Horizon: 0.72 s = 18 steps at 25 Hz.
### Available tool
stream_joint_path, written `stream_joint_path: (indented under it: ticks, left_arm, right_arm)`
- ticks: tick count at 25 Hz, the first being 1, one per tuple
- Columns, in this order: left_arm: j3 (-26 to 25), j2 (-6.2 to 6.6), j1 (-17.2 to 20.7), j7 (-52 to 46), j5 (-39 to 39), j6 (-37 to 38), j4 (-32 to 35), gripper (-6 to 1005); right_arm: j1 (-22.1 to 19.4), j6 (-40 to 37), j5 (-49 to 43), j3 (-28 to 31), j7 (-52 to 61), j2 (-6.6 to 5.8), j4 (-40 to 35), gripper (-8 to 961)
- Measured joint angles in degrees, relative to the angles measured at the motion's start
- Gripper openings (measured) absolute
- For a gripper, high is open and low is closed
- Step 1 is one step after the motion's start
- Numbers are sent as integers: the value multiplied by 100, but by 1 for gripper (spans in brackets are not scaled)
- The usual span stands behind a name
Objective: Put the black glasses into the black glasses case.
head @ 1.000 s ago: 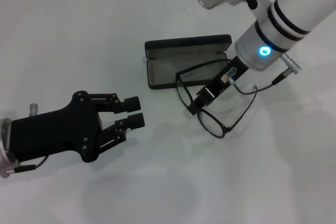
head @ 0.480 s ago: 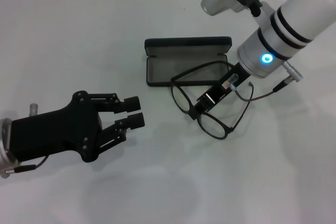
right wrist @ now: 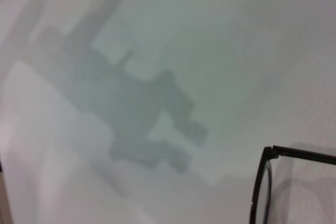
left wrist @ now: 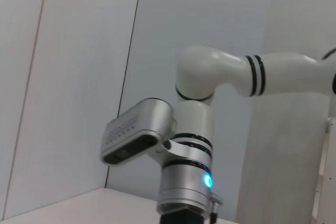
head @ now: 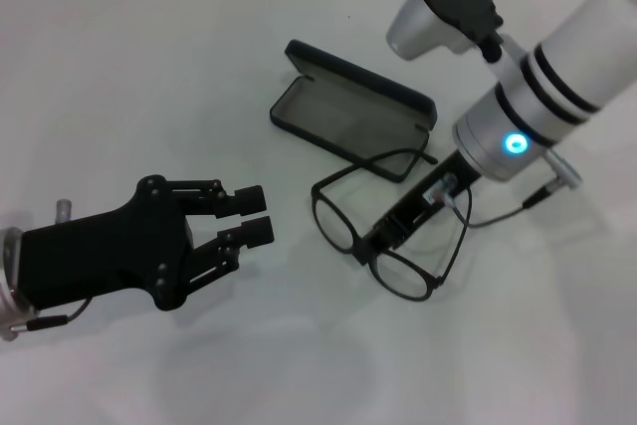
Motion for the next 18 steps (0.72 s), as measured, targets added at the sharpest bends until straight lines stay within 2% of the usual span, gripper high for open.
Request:
stream_joint_path:
  ticks: [18]
  left_arm:
    - [-12,-50,-341,-2,-14,-63,-188,266]
  right_arm:
    - [-1896,-176,-200,-117,-273,-53,-1888,161]
